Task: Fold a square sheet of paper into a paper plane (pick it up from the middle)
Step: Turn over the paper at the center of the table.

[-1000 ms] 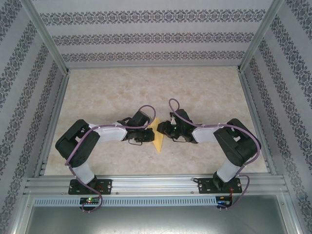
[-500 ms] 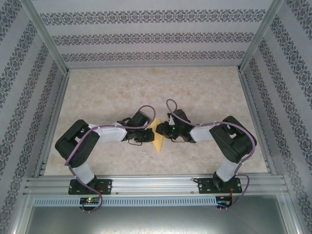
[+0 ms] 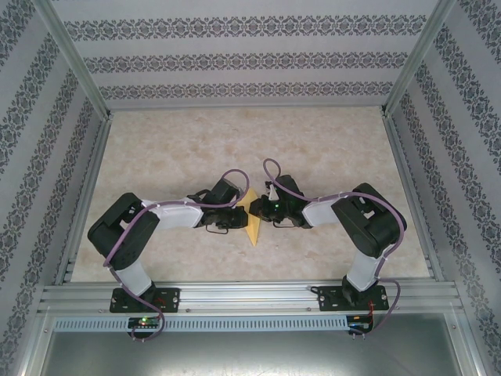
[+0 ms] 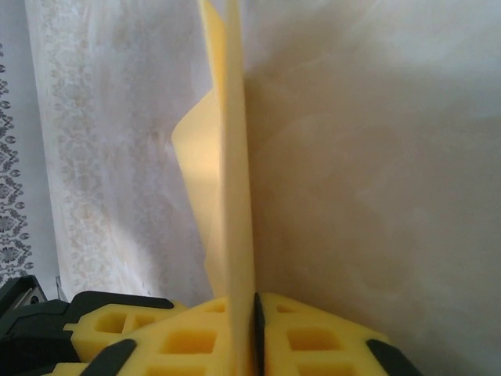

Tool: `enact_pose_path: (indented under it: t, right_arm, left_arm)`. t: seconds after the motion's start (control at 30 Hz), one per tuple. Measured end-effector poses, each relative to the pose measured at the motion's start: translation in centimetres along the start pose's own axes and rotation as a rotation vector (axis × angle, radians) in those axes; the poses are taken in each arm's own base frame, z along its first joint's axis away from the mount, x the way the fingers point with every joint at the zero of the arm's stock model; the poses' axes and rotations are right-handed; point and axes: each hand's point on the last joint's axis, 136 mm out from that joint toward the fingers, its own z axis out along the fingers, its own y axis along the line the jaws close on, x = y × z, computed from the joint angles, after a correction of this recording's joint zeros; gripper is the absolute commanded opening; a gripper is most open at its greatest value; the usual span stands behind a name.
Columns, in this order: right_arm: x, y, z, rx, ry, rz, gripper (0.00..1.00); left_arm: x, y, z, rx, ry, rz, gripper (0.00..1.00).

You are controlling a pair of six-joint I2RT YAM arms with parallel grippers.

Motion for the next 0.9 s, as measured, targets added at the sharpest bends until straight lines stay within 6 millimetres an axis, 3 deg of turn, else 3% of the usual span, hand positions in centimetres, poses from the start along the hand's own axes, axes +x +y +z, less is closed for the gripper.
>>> enact_pose_path:
  t: [0.13,0.27,0.43,0.6,0.77,0.9]
  right_arm:
    - [0.0,0.1,-0.2,0.011,0.003,-0.021,0.03]
    - [-0.6,1.3,-1.8,0.041,-0.019,-0.074,0.03]
    - [-2.9,4.0,-6.0,0.163,-0.133,-0.209,0.03]
    - [-5.0,6.0,-11.6,0.421,-0.283,-0.365,0.03]
    - [-5.6,5.1,-15.0,0.736,-0.335,-0.474,0.02]
    - [-4.8,3.7,-14.5,0.937,-0.28,-0.558,0.02]
  left_arm:
    - [0.2,-0.1,-0.7,0.009,-0.012,-0.003,0.19]
    - [-0.3,-0.7,-2.4,0.026,-0.064,0.007,0.21]
    - [-1.7,-1.0,-5.6,0.02,-0.197,0.022,0.21]
    - [-2.9,0.1,-8.9,-0.031,-0.353,0.005,0.22]
    - [-3.0,2.9,-10.9,-0.105,-0.462,-0.044,0.27]
    - [-3.0,4.7,-11.8,-0.164,-0.507,-0.083,0.31]
